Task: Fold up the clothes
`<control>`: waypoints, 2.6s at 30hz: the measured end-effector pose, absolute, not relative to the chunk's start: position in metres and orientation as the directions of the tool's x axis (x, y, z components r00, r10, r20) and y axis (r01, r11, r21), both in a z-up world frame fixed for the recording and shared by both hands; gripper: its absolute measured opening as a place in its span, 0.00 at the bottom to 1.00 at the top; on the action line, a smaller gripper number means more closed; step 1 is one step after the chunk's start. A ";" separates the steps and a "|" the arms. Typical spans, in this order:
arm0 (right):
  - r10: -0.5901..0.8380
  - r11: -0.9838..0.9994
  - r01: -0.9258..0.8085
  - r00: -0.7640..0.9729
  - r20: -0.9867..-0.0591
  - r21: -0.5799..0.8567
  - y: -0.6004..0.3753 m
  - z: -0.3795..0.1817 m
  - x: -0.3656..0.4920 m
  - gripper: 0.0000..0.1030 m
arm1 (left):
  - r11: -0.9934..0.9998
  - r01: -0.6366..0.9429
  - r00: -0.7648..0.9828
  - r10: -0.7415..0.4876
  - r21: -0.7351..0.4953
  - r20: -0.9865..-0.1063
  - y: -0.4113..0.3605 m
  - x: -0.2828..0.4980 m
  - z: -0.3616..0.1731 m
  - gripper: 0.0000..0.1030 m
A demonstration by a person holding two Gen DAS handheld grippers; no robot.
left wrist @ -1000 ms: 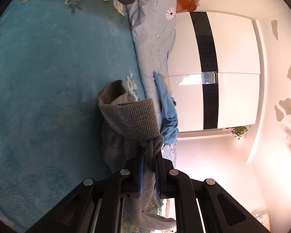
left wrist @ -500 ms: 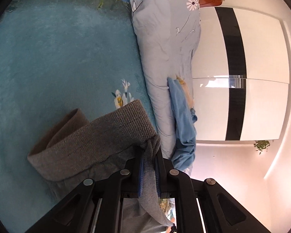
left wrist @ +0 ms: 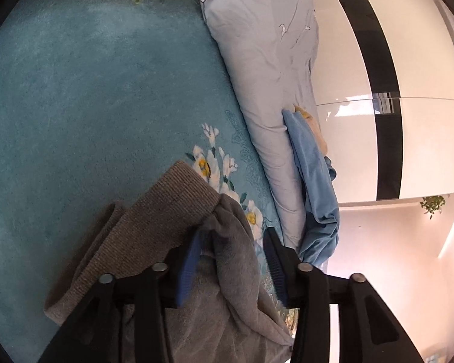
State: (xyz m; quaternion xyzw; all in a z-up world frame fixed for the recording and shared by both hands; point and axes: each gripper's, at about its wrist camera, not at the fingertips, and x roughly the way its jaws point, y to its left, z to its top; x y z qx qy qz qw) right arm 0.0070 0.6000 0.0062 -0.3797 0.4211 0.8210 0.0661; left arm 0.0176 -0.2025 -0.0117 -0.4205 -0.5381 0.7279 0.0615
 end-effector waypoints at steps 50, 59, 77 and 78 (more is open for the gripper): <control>-0.278 -0.653 -0.266 -0.787 -0.551 0.709 0.525 0.029 0.071 0.19 | -0.490 0.344 -0.732 0.394 -0.801 -0.556 -0.221 0.098 -0.032 0.21; -0.470 -0.671 -0.049 -0.744 -0.475 0.740 0.456 0.054 0.099 0.19 | -0.517 0.353 -0.804 0.259 -0.779 -0.536 -0.301 0.145 0.011 0.21; -0.525 -0.605 -0.206 -0.623 -0.580 0.769 0.440 -0.045 0.136 0.21 | -0.407 0.439 -0.763 0.302 -0.801 -0.572 -0.381 0.229 -0.055 0.29; -0.524 -0.608 -0.206 -0.621 -0.582 0.767 0.439 -0.045 0.136 0.22 | -0.412 0.439 -0.759 0.305 -0.799 -0.575 -0.380 0.230 -0.054 0.31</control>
